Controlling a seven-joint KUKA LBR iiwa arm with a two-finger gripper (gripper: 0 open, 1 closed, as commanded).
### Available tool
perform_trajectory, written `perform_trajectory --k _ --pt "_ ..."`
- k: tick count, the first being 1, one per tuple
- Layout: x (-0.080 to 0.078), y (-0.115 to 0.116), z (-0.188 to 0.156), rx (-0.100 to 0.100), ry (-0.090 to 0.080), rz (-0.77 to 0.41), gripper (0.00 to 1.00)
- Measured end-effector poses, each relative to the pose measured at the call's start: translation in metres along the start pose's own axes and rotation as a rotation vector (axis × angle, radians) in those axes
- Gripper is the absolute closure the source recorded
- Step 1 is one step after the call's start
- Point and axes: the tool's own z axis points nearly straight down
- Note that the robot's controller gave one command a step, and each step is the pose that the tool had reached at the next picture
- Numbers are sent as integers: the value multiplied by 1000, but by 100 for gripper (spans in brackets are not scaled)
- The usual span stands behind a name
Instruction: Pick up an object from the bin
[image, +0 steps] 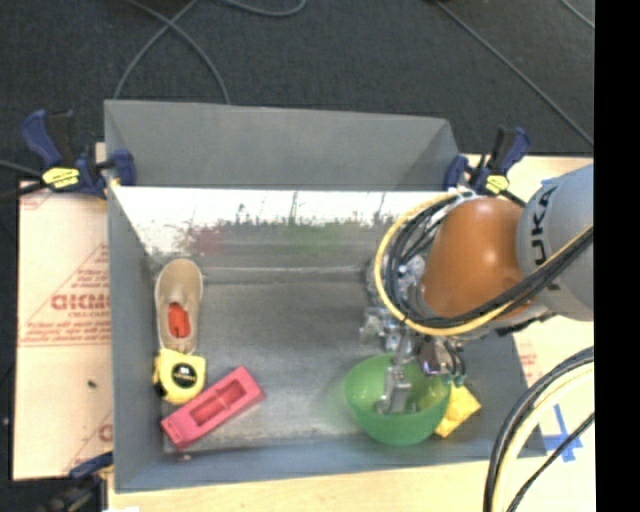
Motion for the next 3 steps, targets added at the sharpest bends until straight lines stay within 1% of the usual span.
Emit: perform_trajectory --k 1,2,3 --pt "0 0 0 0 0 0 0" --pt "4 -26 45 1 -3 -129 100" --pt "4 -26 45 1 -3 -129 100"
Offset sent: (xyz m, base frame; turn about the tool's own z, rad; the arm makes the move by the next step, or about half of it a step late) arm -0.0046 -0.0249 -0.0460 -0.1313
